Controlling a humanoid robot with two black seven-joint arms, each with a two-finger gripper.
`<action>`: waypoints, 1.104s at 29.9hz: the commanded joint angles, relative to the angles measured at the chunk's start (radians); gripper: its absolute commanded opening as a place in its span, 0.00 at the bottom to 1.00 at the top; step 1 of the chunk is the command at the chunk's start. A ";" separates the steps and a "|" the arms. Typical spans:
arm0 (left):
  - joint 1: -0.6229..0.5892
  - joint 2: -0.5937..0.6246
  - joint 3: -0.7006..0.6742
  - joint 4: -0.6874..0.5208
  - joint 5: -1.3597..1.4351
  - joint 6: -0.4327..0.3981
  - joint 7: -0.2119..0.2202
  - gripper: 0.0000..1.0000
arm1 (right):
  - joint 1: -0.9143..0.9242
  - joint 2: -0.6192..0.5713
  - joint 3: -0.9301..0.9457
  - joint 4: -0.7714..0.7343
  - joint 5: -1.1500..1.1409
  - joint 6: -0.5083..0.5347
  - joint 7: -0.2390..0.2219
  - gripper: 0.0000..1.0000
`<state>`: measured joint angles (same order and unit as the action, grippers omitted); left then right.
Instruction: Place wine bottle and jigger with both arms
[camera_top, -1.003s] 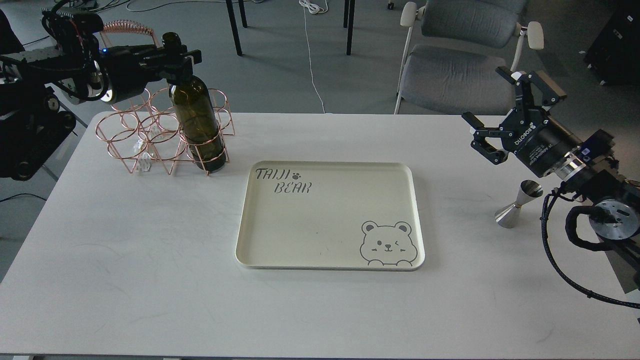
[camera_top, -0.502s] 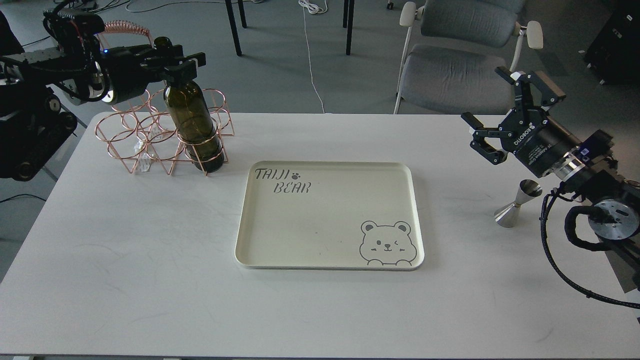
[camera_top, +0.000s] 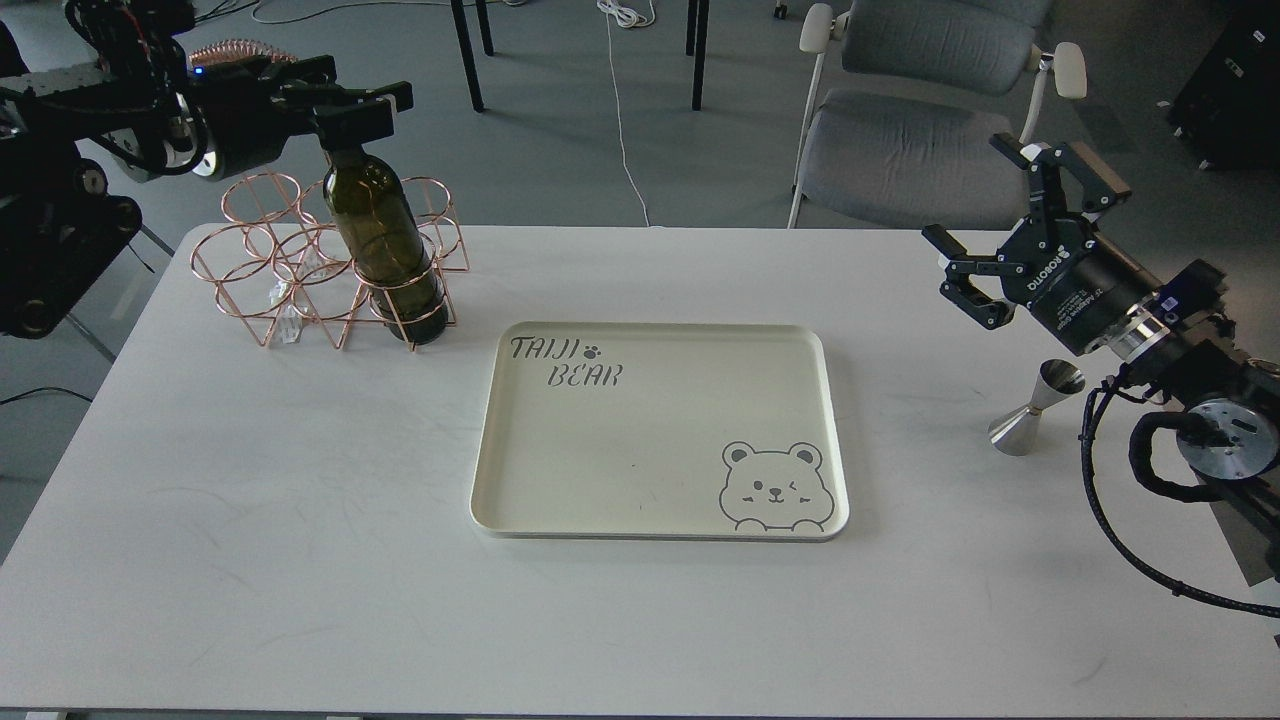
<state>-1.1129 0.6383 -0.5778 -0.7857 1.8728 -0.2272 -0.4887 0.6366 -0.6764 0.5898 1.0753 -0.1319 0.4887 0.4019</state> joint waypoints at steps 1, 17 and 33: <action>-0.093 0.020 0.001 -0.006 -0.004 -0.006 0.000 1.00 | 0.000 0.000 -0.001 0.000 0.000 0.000 0.000 0.99; -0.007 0.040 -0.016 -0.398 -1.050 -0.031 0.000 1.00 | -0.014 0.104 0.057 -0.008 0.000 -0.025 0.002 0.99; 0.746 -0.158 -0.347 -0.524 -1.141 -0.011 0.107 1.00 | -0.075 0.186 0.163 -0.026 0.002 -0.090 -0.017 0.99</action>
<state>-0.4657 0.5171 -0.8576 -1.3182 0.7331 -0.2311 -0.4219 0.5686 -0.4939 0.7458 1.0478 -0.1303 0.3999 0.3859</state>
